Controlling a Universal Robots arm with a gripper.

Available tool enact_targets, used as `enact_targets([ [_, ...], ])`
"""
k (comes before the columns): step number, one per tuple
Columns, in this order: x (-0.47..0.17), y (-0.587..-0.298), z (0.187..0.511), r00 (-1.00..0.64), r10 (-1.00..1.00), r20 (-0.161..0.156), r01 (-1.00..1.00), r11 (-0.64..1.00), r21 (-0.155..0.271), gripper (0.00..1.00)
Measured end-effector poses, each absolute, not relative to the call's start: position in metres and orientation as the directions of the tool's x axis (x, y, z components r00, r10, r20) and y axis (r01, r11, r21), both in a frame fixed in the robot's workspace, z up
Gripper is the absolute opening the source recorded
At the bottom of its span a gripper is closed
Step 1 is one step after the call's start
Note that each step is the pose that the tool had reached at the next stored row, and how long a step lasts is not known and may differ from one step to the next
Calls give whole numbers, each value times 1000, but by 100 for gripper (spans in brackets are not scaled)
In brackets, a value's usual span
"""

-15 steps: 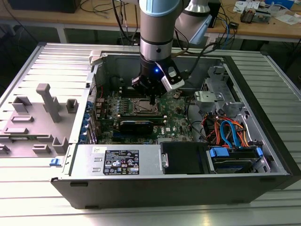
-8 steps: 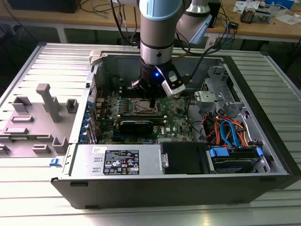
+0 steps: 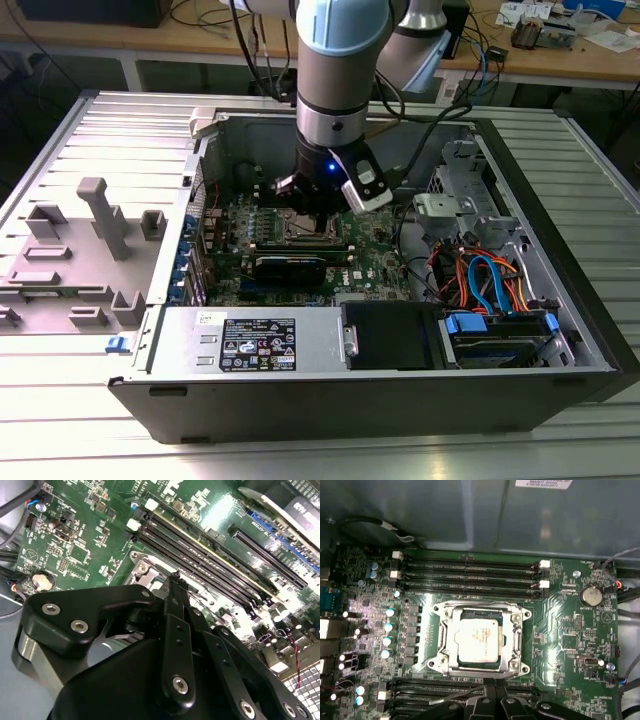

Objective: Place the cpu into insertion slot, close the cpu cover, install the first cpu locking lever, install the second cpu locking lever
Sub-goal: 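Install the second cpu locking lever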

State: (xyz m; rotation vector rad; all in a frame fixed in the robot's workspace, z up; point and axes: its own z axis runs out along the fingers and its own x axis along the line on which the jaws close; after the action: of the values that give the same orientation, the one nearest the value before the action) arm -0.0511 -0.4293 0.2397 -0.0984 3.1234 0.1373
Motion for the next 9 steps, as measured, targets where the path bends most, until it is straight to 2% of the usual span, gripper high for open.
enact_targets([
  [9, -53, -430, 240, -998, -62, -17, -63, 994, 88, 11],
])
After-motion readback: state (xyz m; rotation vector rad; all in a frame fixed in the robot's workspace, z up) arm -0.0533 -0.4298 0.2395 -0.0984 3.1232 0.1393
